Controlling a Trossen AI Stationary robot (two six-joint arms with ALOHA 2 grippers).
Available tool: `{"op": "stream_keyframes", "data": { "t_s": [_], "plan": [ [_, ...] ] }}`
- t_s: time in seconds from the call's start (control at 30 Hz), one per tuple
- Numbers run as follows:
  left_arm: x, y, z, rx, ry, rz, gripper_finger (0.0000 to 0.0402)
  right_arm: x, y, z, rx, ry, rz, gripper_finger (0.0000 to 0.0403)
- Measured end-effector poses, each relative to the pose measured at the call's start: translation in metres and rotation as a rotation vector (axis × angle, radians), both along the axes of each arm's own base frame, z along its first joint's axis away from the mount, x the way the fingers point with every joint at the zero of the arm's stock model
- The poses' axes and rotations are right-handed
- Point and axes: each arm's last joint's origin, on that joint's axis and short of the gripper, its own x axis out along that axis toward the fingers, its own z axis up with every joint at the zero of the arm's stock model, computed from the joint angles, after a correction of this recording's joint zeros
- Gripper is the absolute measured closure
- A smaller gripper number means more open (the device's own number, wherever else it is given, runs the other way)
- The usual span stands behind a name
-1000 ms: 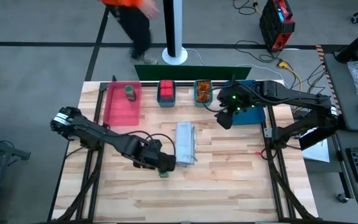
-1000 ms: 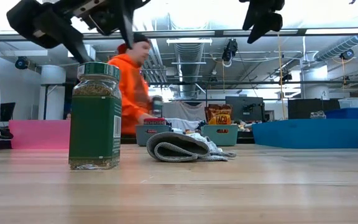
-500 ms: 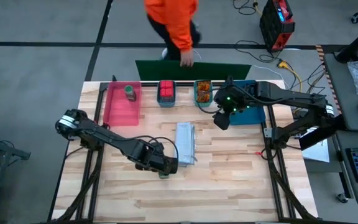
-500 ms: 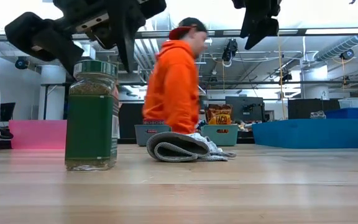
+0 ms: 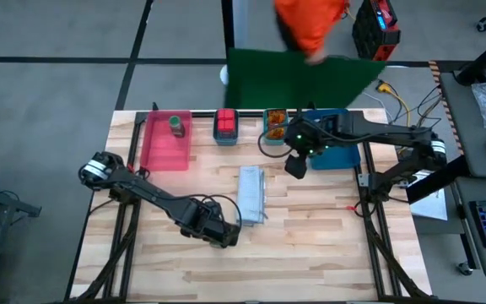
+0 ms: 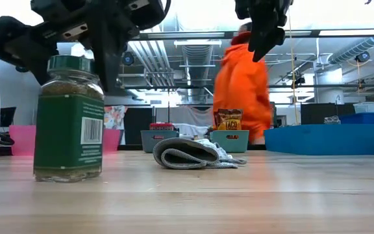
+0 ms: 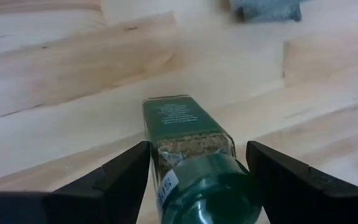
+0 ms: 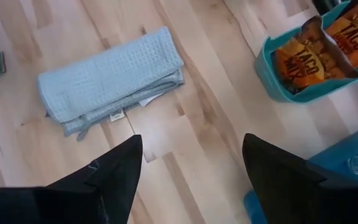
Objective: Sort spices by type
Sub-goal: Put the green seasoning bottle into the pink bin
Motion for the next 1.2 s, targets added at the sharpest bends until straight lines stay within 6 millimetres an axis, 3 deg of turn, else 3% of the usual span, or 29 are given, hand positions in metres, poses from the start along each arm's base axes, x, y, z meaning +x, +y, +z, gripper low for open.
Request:
{"op": "stream_keyframes", "data": {
  "t_s": [0.2, 0.4, 0.5, 0.67, 0.8, 0.97, 1.1, 1.2],
  "plan": [
    [-0.002, -0.005, 0.0, 0.016, -0.006, -0.049, 0.0156, 0.001, 0.0, -0.001, 0.001, 0.005, -0.001, 0.0136],
    [-0.008, -0.009, 0.0, 0.035, 0.019, -0.085, 0.0219, 0.002, -0.001, -0.001, -0.009, -0.001, 0.0, 0.0129],
    [-0.007, -0.01, 0.003, 0.028, 0.014, -0.105, 0.0222, 0.002, -0.001, -0.001, -0.009, 0.001, 0.001, 0.0131],
    [-0.003, -0.011, 0.021, 0.038, -0.008, -0.132, 0.0222, 0.002, -0.001, -0.001, -0.015, 0.002, 0.012, 0.0139],
    [-0.001, -0.004, 0.053, 0.056, 0.016, -0.143, 0.0222, 0.002, -0.001, -0.001, -0.016, 0.002, 0.013, 0.0142],
    [-0.004, 0.029, 0.109, 0.187, 0.076, -0.153, 0.0222, 0.002, -0.001, -0.001, -0.014, 0.001, 0.01, 0.0136],
    [-0.01, 0.078, 0.145, 0.343, 0.134, -0.163, 0.0222, 0.003, -0.006, -0.002, -0.012, -0.004, -0.008, 0.0134],
    [-0.011, 0.12, 0.165, 0.419, 0.016, -0.193, 0.0222, 0.003, -0.012, -0.001, -0.015, -0.018, -0.029, 0.0138]
  ]
}}
